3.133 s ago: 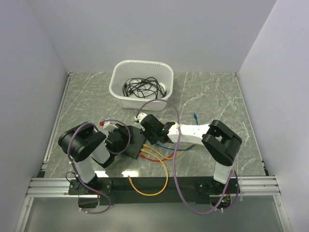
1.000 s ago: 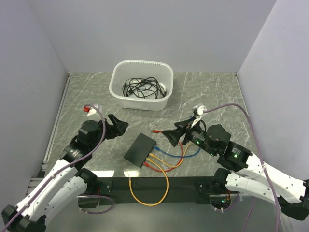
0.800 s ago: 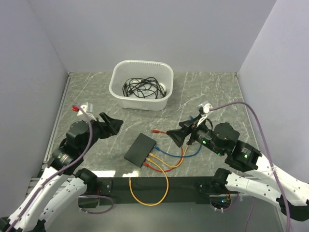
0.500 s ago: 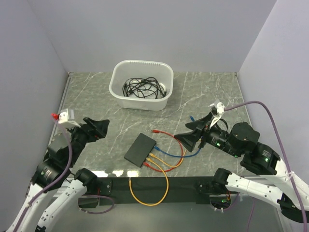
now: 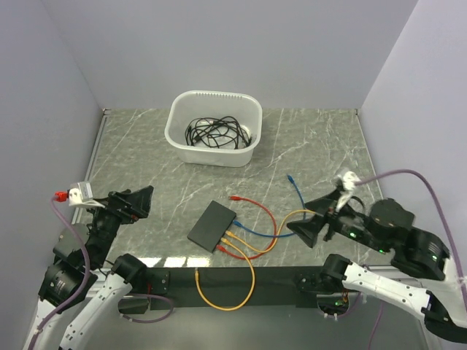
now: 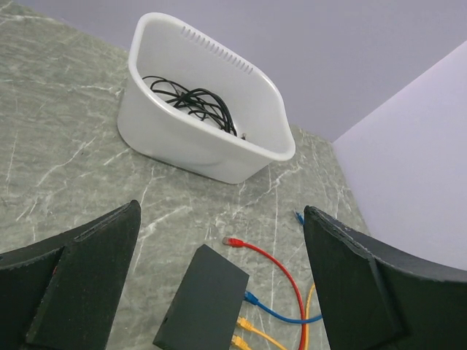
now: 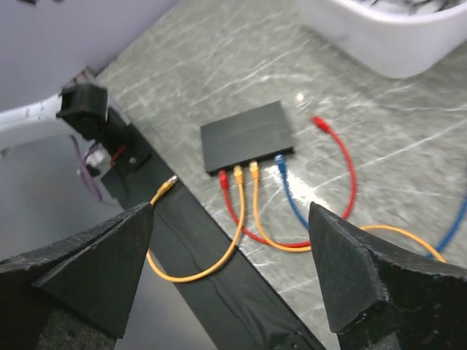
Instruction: Insert the plug into the switch port
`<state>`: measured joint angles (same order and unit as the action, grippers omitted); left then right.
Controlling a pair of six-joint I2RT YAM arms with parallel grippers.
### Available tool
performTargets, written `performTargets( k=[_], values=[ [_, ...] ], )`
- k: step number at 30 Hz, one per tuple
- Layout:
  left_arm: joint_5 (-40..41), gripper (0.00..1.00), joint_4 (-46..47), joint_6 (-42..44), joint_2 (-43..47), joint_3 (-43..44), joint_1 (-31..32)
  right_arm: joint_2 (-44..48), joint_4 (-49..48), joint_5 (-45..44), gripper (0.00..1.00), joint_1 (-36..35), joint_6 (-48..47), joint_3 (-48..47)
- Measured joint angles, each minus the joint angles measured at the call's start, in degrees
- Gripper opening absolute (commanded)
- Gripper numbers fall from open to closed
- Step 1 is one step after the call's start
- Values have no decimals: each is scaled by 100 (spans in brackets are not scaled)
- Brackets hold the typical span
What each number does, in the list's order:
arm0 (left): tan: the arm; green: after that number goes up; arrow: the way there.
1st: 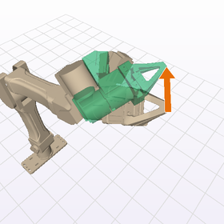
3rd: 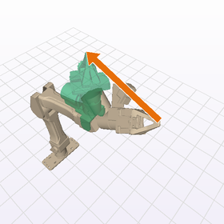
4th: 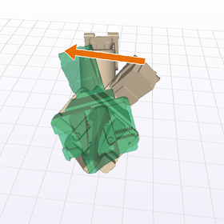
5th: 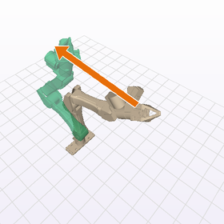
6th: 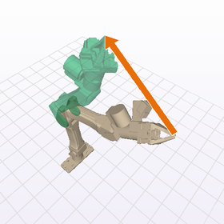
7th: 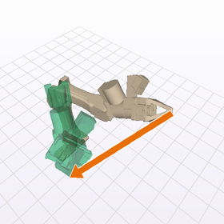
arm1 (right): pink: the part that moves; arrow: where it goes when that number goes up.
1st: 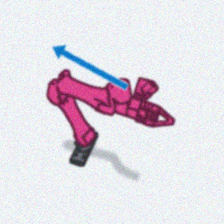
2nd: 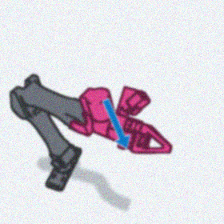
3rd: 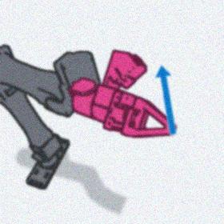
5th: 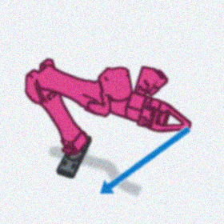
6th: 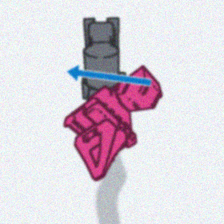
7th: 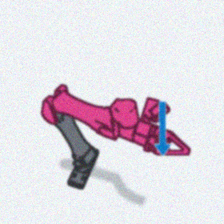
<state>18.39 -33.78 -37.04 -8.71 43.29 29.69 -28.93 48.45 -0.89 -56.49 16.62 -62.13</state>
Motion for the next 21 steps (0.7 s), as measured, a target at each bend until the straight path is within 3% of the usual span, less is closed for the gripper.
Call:
performTargets(
  k=[4,10,21],
  values=[
    [-7,99,0,2,39,0,0,789,205,-236,100,0,-50,-46],
    [-2,99,4,0,221,-15,0,1792,221,-94,100,-74,-144,-83],
    [61,99,-2,-4,247,-44,0,1845,354,-146,100,-623,-17,-79]
  ],
)
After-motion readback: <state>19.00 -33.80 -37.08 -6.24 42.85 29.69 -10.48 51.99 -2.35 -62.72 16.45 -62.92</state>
